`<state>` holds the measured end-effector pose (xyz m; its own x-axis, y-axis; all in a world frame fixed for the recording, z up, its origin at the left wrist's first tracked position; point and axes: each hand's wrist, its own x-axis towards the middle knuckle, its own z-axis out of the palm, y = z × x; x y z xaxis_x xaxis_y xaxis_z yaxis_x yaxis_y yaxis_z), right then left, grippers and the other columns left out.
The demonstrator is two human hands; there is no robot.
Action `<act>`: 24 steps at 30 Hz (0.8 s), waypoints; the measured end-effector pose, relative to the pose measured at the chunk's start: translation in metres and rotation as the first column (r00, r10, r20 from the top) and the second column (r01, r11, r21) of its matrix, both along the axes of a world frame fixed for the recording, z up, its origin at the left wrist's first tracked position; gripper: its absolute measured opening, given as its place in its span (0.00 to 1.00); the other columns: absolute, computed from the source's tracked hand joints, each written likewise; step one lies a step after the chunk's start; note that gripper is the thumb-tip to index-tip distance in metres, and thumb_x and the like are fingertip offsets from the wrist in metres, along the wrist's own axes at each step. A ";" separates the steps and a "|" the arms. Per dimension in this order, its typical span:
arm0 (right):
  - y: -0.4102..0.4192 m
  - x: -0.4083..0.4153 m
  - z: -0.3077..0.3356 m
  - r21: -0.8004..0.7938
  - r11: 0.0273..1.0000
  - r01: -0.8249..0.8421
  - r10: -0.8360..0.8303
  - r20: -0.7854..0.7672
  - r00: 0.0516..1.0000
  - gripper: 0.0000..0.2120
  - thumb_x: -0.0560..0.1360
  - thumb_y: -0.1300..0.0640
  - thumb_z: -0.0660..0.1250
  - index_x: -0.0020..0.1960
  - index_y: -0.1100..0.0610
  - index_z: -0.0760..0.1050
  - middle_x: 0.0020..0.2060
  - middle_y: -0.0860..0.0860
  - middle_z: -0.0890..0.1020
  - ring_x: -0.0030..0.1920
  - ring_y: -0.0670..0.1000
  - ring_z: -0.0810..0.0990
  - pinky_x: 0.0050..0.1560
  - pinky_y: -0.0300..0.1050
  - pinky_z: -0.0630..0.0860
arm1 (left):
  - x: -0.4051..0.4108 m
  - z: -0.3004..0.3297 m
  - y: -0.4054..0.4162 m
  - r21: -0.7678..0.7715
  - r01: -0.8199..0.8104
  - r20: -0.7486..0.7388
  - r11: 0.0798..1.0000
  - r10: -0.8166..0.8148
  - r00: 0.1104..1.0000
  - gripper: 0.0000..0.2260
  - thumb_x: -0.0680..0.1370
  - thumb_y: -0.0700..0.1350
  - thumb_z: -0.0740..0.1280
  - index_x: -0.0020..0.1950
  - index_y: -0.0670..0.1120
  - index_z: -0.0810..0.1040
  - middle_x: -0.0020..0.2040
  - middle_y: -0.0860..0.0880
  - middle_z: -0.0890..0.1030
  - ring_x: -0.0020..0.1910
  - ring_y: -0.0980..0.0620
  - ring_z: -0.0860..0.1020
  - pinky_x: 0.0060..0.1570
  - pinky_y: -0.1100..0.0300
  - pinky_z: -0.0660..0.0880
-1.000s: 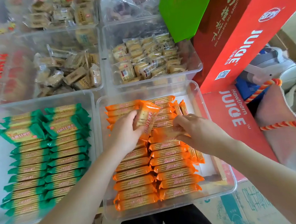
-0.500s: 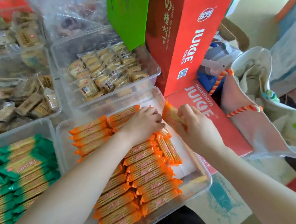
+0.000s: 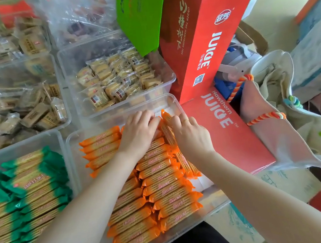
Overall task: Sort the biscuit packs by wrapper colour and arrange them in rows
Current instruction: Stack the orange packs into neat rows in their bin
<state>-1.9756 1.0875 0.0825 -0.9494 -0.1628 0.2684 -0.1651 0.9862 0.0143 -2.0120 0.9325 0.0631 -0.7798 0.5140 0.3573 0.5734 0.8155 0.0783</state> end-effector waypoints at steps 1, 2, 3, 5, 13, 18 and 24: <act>-0.003 -0.003 -0.004 -0.002 1.000 -0.001 0.001 0.001 1.000 0.08 0.68 0.61 0.61 0.46 0.60 0.72 0.32 0.54 0.77 0.29 0.54 0.77 0.21 0.37 0.56 | 0.002 0.001 -0.003 0.006 -0.049 0.001 0.999 0.049 0.999 0.12 0.67 0.39 0.75 0.49 0.41 0.80 0.45 0.43 0.78 0.41 0.41 0.77 0.40 0.52 0.73; -0.007 -0.004 -0.006 0.004 1.000 0.013 -0.013 0.013 1.000 0.11 0.65 0.62 0.68 0.46 0.61 0.71 0.32 0.54 0.77 0.29 0.54 0.77 0.21 0.37 0.57 | 0.002 0.001 -0.006 0.020 -0.106 0.011 0.994 0.106 0.994 0.14 0.67 0.38 0.75 0.51 0.40 0.79 0.46 0.42 0.78 0.42 0.41 0.77 0.40 0.51 0.74; -0.010 -0.006 -0.011 0.033 0.999 0.009 -0.010 0.030 1.000 0.15 0.62 0.63 0.73 0.45 0.60 0.72 0.32 0.53 0.77 0.29 0.54 0.78 0.21 0.37 0.59 | 0.002 0.001 -0.010 0.022 -0.174 0.041 0.985 0.173 0.984 0.15 0.67 0.37 0.74 0.53 0.40 0.78 0.48 0.41 0.78 0.44 0.40 0.77 0.41 0.50 0.75; -0.017 -0.009 -0.016 0.061 0.998 0.007 -0.012 0.077 0.997 0.09 0.64 0.62 0.73 0.43 0.59 0.76 0.33 0.53 0.78 0.31 0.54 0.78 0.24 0.40 0.68 | 0.000 -0.003 -0.017 -0.003 -0.304 0.150 0.953 0.301 0.942 0.18 0.68 0.37 0.74 0.56 0.38 0.77 0.52 0.40 0.77 0.48 0.38 0.77 0.46 0.49 0.75; 0.000 -0.004 -0.008 -0.157 0.981 -0.116 0.152 0.245 0.957 0.19 0.69 0.67 0.68 0.60 0.62 0.75 0.62 0.60 0.74 0.59 0.62 0.74 0.55 0.55 0.75 | 0.001 -0.007 -0.036 -0.008 -0.395 0.263 0.919 0.383 0.885 0.12 0.74 0.36 0.67 0.58 0.40 0.77 0.54 0.43 0.79 0.52 0.40 0.77 0.50 0.50 0.72; 0.012 -0.009 0.019 -0.275 0.918 -0.287 0.322 0.092 0.942 0.23 0.73 0.54 0.67 0.65 0.60 0.71 0.62 0.57 0.76 0.60 0.63 0.74 0.55 0.57 0.73 | 0.013 0.022 -0.029 0.233 -0.076 0.185 0.969 0.032 0.982 0.14 0.70 0.40 0.73 0.55 0.40 0.79 0.48 0.44 0.82 0.44 0.43 0.81 0.42 0.52 0.78; 0.019 -0.004 0.032 0.010 0.903 -0.429 0.421 0.170 0.891 0.17 0.76 0.46 0.57 0.46 0.57 0.77 0.37 0.51 0.78 0.38 0.56 0.78 0.36 0.47 0.73 | 0.036 0.016 -0.016 0.442 -0.091 0.425 0.892 -0.119 0.897 0.19 0.75 0.44 0.69 0.65 0.44 0.71 0.58 0.49 0.80 0.56 0.51 0.78 0.53 0.59 0.75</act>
